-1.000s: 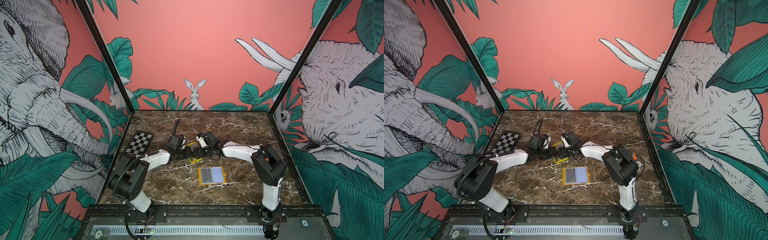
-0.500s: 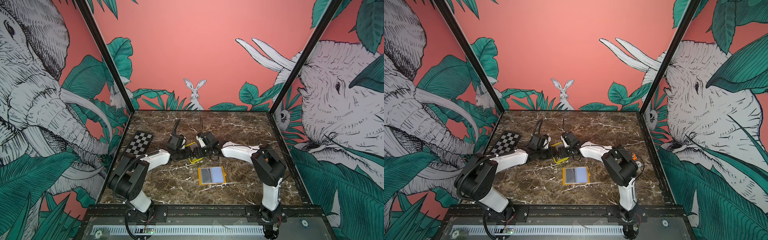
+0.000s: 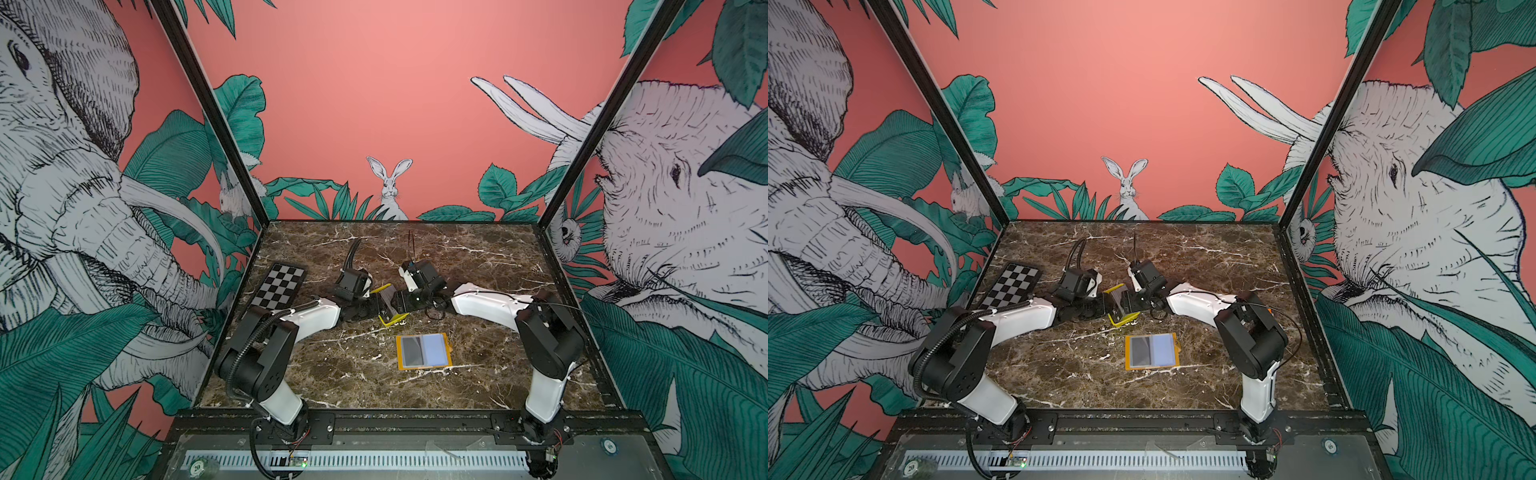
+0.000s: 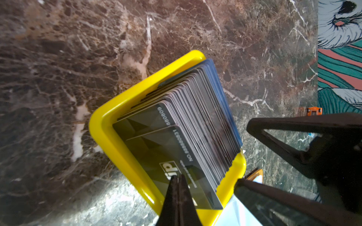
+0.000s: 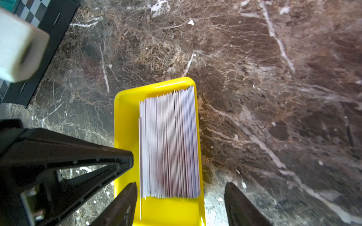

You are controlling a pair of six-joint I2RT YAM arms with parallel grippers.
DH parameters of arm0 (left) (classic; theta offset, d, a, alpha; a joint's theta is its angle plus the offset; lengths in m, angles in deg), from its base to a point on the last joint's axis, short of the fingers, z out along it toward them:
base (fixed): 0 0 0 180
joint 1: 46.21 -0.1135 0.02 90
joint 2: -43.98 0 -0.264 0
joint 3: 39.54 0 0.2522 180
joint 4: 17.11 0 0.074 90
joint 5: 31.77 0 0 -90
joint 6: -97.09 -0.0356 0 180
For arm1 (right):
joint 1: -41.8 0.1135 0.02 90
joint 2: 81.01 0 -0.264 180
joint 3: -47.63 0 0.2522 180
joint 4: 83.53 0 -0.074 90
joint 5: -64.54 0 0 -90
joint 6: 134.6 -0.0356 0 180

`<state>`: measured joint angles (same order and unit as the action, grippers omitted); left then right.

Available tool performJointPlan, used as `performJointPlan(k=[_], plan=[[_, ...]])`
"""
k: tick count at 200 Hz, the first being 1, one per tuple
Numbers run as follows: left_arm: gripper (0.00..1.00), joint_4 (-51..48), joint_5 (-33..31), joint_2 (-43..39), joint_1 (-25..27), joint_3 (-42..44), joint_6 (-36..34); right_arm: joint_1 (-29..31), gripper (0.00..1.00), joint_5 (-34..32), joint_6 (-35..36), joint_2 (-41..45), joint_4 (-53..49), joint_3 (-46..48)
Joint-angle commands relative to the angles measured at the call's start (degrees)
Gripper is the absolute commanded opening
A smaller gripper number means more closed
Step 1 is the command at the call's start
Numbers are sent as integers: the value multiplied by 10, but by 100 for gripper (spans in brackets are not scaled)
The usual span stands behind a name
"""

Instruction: Put the credit cards into the card holder

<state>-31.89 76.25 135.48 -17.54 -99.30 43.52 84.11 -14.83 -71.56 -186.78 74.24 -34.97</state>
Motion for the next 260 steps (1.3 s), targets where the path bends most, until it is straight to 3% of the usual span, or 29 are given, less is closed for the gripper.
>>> performJointPlan(k=[1,49,145,260], plan=[[0,2,11,2,-5,-1,2,-3,70,-12,-1,20,-3,7],[0,11,27,15,-5,-4,7,-1,69,7,-2,30,2,11],[0,19,28,16,-5,0,13,34,31,3,-38,58,-10,25],[0,25,31,9,-5,7,16,58,18,9,-48,7,-15,-10]])
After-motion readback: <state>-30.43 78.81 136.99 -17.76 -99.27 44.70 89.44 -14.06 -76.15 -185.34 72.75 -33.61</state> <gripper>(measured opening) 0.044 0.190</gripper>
